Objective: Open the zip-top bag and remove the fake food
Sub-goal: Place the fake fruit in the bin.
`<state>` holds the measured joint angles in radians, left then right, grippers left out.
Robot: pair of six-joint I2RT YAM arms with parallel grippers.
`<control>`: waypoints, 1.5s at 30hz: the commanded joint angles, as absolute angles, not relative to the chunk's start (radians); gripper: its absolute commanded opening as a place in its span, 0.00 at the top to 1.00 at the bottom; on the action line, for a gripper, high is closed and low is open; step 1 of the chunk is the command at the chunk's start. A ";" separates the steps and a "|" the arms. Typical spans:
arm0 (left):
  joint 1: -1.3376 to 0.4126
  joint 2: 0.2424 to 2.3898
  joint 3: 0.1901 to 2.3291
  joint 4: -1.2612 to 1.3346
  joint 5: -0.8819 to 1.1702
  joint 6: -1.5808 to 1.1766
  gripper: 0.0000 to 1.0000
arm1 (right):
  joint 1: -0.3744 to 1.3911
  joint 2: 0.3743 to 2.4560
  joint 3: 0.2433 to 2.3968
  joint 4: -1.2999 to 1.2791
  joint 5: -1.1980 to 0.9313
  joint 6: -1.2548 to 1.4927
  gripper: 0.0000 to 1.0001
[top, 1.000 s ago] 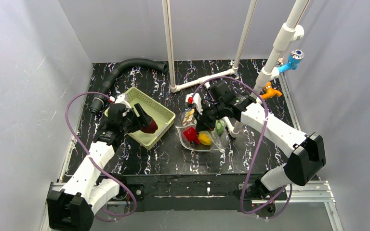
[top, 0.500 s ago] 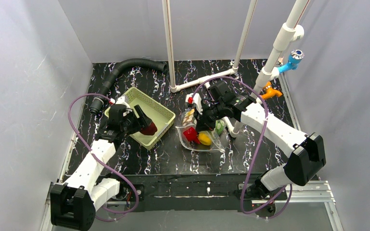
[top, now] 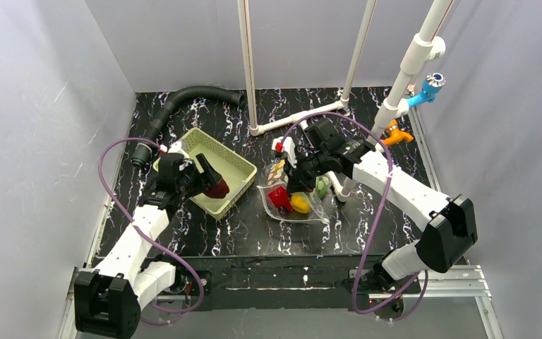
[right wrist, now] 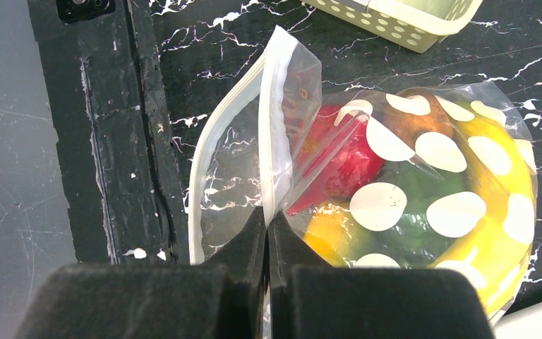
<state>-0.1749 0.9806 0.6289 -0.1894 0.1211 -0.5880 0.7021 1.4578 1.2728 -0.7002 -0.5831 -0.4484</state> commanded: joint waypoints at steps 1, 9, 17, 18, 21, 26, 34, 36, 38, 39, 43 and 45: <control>-0.166 0.950 0.627 -0.213 0.120 -0.588 0.24 | 0.702 1.438 1.269 -0.687 -0.609 -0.457 0.99; -0.164 0.925 0.633 -0.232 0.115 -0.583 0.03 | 0.701 1.435 1.268 -0.687 -0.612 -0.456 0.99; -0.163 0.888 0.647 -0.254 0.139 -0.584 0.02 | 0.701 1.431 1.268 -0.687 -0.613 -0.456 0.99; -0.163 0.879 0.650 -0.256 0.145 -0.584 0.02 | 0.701 1.432 1.269 -0.687 -0.614 -0.457 0.99; -0.163 0.852 0.659 -0.265 0.161 -0.584 0.02 | 0.702 1.431 1.269 -0.689 -0.617 -0.458 0.99; -0.163 0.813 0.660 -0.283 0.177 -0.600 0.02 | 0.701 1.428 1.268 -0.690 -0.618 -0.460 0.99; -0.163 0.726 0.626 -0.258 0.244 -0.668 0.02 | 0.701 1.425 1.267 -0.692 -0.620 -0.462 0.99; -0.162 0.706 0.618 -0.253 0.271 -0.689 0.02 | 0.701 1.425 1.267 -0.692 -0.622 -0.463 0.99; -0.163 0.688 0.614 -0.254 0.298 -0.705 0.02 | 0.701 1.424 1.267 -0.693 -0.624 -0.463 0.99; -0.163 0.683 0.612 -0.256 0.308 -0.712 0.02 | 0.701 1.424 1.268 -0.693 -0.625 -0.463 0.99; -0.163 0.661 0.596 -0.248 0.353 -0.742 0.02 | 0.701 1.424 1.268 -0.693 -0.626 -0.464 0.99; -0.163 0.651 0.589 -0.246 0.369 -0.750 0.02 | 0.701 1.424 1.269 -0.695 -0.627 -0.463 0.99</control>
<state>-0.1665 0.6731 0.6128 -0.2523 0.2970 -0.7189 0.7021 1.4563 1.2655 -0.7013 -0.6025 -0.4503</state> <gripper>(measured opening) 0.981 0.029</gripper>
